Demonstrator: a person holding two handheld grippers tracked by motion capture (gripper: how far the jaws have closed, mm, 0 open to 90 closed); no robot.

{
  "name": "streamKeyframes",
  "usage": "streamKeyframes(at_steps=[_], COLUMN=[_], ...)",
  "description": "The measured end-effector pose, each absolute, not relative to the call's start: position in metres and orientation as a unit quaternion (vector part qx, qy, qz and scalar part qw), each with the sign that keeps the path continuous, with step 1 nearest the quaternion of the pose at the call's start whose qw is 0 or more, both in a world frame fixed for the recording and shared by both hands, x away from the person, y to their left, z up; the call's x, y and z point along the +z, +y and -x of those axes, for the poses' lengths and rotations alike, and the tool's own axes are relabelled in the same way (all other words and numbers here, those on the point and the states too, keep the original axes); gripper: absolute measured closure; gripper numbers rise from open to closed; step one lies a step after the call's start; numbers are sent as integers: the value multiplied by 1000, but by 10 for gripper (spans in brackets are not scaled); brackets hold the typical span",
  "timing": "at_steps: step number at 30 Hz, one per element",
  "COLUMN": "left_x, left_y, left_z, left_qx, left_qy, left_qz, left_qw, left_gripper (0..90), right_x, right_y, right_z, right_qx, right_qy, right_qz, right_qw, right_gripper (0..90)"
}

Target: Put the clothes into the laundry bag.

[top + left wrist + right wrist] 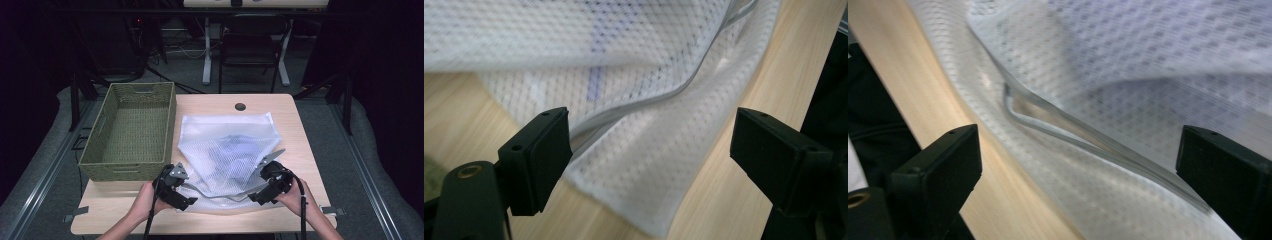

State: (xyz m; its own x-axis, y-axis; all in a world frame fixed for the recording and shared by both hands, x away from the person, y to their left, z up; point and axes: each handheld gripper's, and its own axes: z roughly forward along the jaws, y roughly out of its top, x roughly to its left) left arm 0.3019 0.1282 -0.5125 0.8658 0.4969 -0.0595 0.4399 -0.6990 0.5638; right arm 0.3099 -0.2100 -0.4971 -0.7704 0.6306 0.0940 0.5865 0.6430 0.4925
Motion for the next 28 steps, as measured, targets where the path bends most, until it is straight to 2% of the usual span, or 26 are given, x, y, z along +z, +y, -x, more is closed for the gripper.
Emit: streamKeyframes(at_steps=[1, 9, 12, 22, 28], left_x=[-512, -511, -511, -521, -525], left_y=[131, 168, 179, 207, 211], left_z=[-301, -291, -287, -272, -275], left_qx=[49, 63, 62, 69, 51], left_qy=[260, 297, 308, 350, 349], left_qz=[-919, -907, -906, -894, -899], left_qw=[293, 293, 283, 272, 260], left_gripper=[161, 151, 151, 148, 137], right_x=[-496, -496, -497, -513, -520], right_y=[-216, -251, -263, -302, -314], right_z=[-307, -295, -287, -263, -262], right_qx=[260, 258, 255, 259, 262], right_qy=[900, 878, 868, 828, 813], right_qz=[-344, -391, -408, -478, -503], right_qw=[59, 94, 125, 135, 132], right_gripper=[50, 38, 50, 58, 55])
